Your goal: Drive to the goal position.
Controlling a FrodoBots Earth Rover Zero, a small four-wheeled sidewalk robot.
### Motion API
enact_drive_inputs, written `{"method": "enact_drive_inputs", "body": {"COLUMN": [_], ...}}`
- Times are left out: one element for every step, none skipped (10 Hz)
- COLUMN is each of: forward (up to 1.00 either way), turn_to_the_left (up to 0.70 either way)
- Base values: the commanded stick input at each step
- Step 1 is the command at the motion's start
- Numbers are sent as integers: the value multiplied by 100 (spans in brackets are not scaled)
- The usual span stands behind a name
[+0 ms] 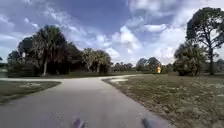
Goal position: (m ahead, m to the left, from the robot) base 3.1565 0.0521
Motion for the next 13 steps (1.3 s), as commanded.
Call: {"method": "enact_drive_inputs", "body": {"forward": [69, 69, 69, 69, 69, 69, 69, 69, 69, 69, 69, 69, 69], "turn_to_the_left": [29, 23, 17, 11, 6, 6, 12, 17, 23, 29, 33, 27, 21]}}
